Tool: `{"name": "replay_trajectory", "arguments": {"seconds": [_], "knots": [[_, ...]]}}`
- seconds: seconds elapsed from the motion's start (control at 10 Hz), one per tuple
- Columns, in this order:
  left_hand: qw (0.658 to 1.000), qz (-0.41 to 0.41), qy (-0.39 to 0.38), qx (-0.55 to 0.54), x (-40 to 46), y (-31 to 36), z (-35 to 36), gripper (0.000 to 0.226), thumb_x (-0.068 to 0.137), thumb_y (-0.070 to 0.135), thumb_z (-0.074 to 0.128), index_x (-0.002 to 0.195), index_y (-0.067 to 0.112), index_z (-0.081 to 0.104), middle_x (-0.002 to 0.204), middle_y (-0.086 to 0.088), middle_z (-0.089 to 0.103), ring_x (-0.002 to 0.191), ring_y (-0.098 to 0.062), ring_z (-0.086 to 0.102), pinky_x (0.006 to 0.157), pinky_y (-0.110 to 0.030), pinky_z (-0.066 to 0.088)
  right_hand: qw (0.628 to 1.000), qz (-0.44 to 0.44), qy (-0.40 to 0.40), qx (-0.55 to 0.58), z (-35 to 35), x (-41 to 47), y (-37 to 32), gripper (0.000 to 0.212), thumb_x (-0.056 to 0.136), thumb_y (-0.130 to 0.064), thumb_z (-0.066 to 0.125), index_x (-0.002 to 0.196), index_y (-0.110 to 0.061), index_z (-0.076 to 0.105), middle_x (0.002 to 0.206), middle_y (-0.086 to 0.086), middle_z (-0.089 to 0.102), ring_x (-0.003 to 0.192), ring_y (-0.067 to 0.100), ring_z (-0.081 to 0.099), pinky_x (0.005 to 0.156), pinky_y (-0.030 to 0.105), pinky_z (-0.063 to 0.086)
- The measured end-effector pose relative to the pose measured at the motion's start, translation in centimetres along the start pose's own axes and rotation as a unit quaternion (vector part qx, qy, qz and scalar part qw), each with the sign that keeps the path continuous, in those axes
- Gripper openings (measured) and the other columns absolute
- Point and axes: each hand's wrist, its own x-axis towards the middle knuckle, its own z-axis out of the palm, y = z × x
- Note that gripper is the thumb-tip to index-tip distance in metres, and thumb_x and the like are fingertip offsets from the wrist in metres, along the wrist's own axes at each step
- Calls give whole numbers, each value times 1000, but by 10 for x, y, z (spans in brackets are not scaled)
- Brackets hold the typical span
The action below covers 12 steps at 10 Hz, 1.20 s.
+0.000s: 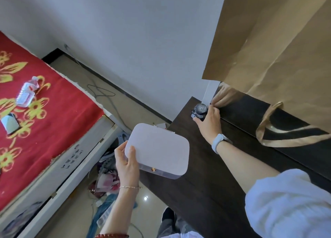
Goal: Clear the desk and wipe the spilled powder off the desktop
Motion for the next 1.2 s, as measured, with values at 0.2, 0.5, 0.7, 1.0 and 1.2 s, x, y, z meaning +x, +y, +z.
{"name": "replay_trajectory", "arguments": {"seconds": [0.2, 0.5, 0.7, 1.0, 1.2], "knots": [[997, 23, -71, -9, -7, 4, 3, 14, 94, 23, 47, 107, 17, 45, 108, 0, 48, 100, -14, 47, 82, -31, 38, 988, 77, 25, 128, -33, -90, 4, 33, 94, -21, 48, 122, -4, 52, 125, 14, 51, 99, 15, 52, 85, 24, 41], [931, 75, -355, 48, -84, -14, 51, 31, 95, 19, 44, 126, 16, 41, 121, 3, 47, 114, -13, 44, 93, -25, 37, 945, 234, 76, 215, -74, -247, 62, 34, 93, -29, 49, 127, -24, 48, 114, -8, 50, 109, 6, 48, 85, 20, 39], [850, 136, -469, 198, -144, -33, 97, 45, 87, 25, 42, 132, 23, 44, 130, 0, 52, 121, -25, 44, 100, -33, 36, 909, 306, 171, 225, -123, -271, 125, 35, 90, -17, 52, 126, -18, 49, 125, 1, 55, 114, 15, 52, 96, 35, 44], [831, 147, -476, 248, -202, -55, 113, 28, 86, 7, 51, 114, 13, 55, 97, 3, 60, 96, -25, 56, 73, -24, 36, 910, 340, 135, 196, -156, -281, 177, 44, 94, -18, 45, 137, -15, 38, 141, 3, 43, 128, 21, 41, 104, 35, 35], [836, 142, -450, 281, -204, -59, 117, 37, 89, 11, 52, 125, 13, 49, 121, -8, 56, 108, -29, 51, 84, -27, 36, 905, 335, 140, 222, -150, -289, 185, 49, 95, -23, 46, 141, -13, 30, 146, 6, 37, 132, 22, 36, 105, 35, 32]]}}
